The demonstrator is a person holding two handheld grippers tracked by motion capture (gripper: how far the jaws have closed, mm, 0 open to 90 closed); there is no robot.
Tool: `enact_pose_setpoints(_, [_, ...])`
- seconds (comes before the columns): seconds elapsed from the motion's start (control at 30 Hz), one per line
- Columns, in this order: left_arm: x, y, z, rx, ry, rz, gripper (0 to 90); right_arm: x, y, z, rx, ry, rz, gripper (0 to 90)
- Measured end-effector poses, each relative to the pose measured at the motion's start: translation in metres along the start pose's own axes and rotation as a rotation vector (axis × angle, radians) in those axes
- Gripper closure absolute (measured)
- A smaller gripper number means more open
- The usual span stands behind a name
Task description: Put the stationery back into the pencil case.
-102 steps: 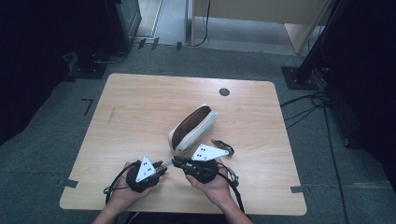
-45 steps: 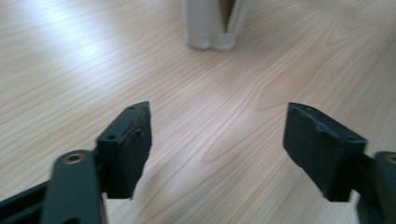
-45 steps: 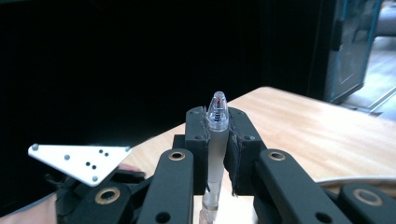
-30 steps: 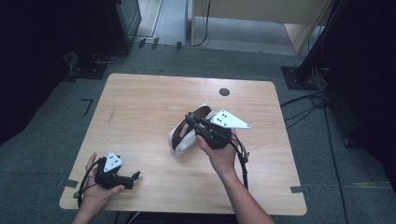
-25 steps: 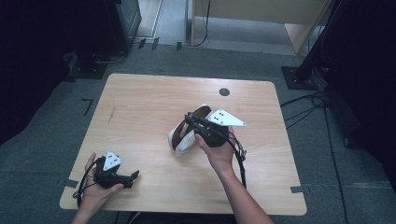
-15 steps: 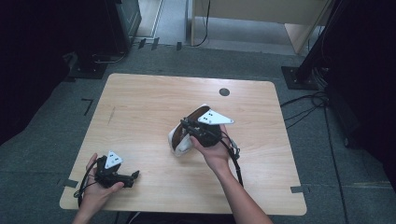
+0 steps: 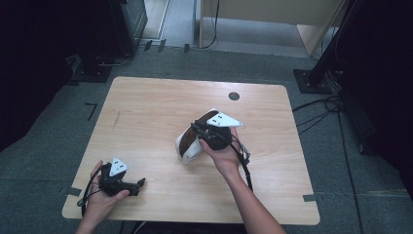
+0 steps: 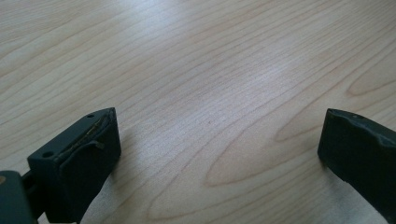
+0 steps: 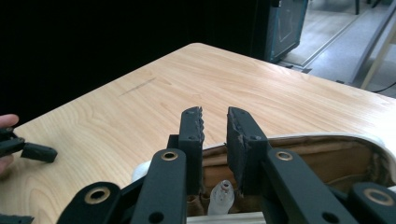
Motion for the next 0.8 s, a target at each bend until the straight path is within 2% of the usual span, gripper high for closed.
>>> enact_pose_setpoints(0.2, [0.0, 0.0, 0.0, 0.0, 0.001, 0.002, 0.0, 0.005, 0.008, 0.009, -0.034, 0.0, 0.041, 71.2])
enact_pose_setpoints(0.4, [0.0, 0.0, 0.0, 0.0, 0.001, 0.002, 0.0, 0.005, 0.02, 0.018, -0.058, 0.003, 0.064, 70.1])
enact_pose_setpoints(0.67, [0.0, 0.0, 0.0, 0.001, -0.001, -0.002, 0.0, -0.002, 0.042, 0.033, -0.087, -0.017, 0.084, 67.4])
enact_pose_setpoints(0.73, [0.0, 0.0, 0.0, 0.001, 0.0, -0.001, 0.0, -0.01, 0.053, 0.039, -0.092, -0.026, 0.082, 66.9])
enact_pose_setpoints(0.8, [0.0, 0.0, 0.0, 0.001, 0.002, 0.0, 0.0, -0.013, 0.056, 0.041, -0.095, -0.028, 0.078, 66.9])
Point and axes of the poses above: each handheld gripper's, and its own axes: y roughly backward along the jaws, x roughly out of its top, z roughly to its right, the point moved 6 cm from there along -y, roughly forward along the jaws, and after that the axes turned 2 degrees about -z, right-handed, at the moved point
